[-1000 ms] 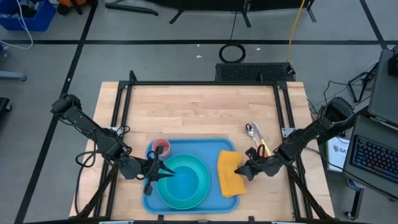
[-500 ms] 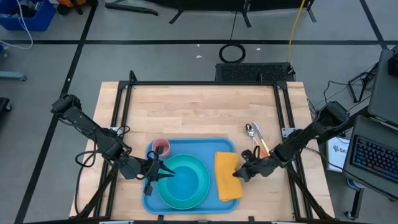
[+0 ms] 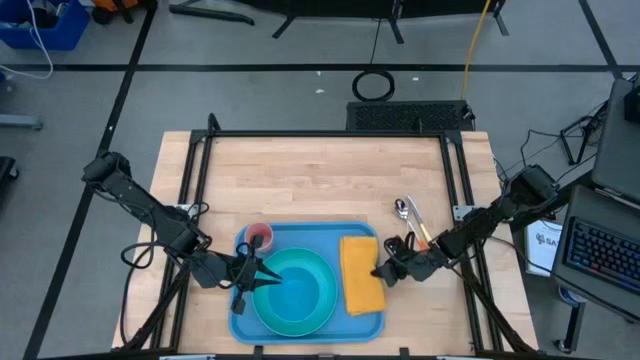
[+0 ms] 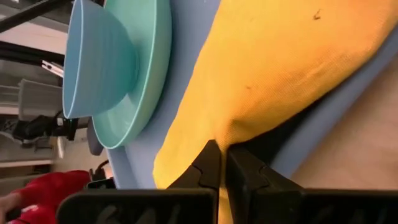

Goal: Set up tray
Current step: Put the napkin to the right of the plate on the serving tray

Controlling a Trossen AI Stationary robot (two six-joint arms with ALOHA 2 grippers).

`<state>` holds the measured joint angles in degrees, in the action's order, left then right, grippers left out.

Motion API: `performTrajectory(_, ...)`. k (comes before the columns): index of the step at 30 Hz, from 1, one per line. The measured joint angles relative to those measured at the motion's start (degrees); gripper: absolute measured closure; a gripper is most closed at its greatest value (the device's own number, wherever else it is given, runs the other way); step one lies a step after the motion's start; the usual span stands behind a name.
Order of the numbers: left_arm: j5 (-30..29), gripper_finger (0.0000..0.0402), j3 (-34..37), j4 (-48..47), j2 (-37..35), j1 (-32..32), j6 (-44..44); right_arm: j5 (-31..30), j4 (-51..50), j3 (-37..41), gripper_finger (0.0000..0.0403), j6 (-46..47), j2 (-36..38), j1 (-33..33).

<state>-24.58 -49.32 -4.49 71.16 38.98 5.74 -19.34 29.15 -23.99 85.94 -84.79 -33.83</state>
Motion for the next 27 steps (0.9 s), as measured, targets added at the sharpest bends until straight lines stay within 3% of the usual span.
performTrajectory(5,0.00,0.0360,0.00,-0.13,0.00,0.00,0.02,1.40,0.96,0.00,0.0399,0.65,0.00,-0.73)
performTrajectory(13,0.00,0.0360,0.00,-0.12,0.00,0.00,0.14,-1.71,9.09,-0.02,0.0354,-8.79,0.00,-0.67)
performTrajectory(21,0.00,0.0360,-0.02,-0.15,0.00,0.00,0.28,0.12,-0.30,0.00,0.0315,-4.32,0.00,-1.30)
performTrajectory(27,0.00,0.0360,-0.02,-0.17,0.00,0.00,0.28,0.05,0.13,-0.02,0.0276,-5.65,0.00,-1.13)
